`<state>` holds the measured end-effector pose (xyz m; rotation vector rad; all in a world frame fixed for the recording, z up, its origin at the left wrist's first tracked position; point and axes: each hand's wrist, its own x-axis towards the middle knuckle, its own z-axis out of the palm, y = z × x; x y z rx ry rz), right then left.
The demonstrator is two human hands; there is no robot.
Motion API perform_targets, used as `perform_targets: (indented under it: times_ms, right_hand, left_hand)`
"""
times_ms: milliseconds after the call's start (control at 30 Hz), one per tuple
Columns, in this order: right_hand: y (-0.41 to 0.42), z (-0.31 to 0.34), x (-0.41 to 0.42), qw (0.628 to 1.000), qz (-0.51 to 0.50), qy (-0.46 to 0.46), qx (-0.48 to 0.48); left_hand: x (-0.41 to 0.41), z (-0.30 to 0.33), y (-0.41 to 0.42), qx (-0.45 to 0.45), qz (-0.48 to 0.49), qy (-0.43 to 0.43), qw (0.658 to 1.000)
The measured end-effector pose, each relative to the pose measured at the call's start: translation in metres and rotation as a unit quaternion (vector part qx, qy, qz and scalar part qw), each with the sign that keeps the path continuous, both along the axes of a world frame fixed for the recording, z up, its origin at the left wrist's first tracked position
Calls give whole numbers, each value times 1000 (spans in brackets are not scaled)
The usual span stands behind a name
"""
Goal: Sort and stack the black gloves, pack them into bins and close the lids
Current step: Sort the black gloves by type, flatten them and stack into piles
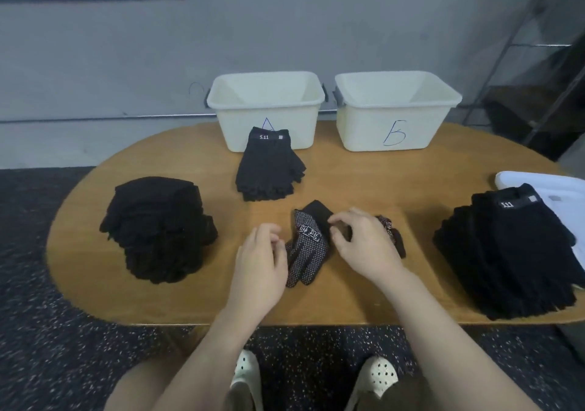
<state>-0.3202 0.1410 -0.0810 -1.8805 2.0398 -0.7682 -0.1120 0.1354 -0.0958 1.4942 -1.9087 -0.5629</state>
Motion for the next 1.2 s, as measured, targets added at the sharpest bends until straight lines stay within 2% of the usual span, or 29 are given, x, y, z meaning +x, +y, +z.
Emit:
perform_targets:
  times_ms: [67,167,267,333,467,867,967,1100,1200]
  right_hand:
    - [-23,-3,-1,999,9,38,-14]
    - [-38,-11,0,996,-3,88,-25]
    - [-41,-15,-2,998,1,56,-3]
    - [-43,-12,-7,999,8,26,36]
    - [-49,-7,-9,998,5,-2,70]
    - [-59,-3,10,987,41,39,149]
    - [-55,-6,11,993,29,-7,113]
    - [-51,-1,7,979,29,-198,46]
    - [-49,2,3,964,45,-262,-2]
  left_hand:
    - [-8,-3,-34,36,-13,-20,999]
    - [-19,1,-77,109,-43,6,993]
    - [-26,10,-105,219,-118,60,967]
    - [-27,13,-112,249,-138,50,957]
    - [-21,15,-106,233,-119,12,965]
    - [-17,8,-84,163,-78,49,982]
    - [-11,6,-79,158,-74,69,982]
    - [-5,5,-71,130,-60,111,983]
    - [-4,14,-64,165,-99,161,968]
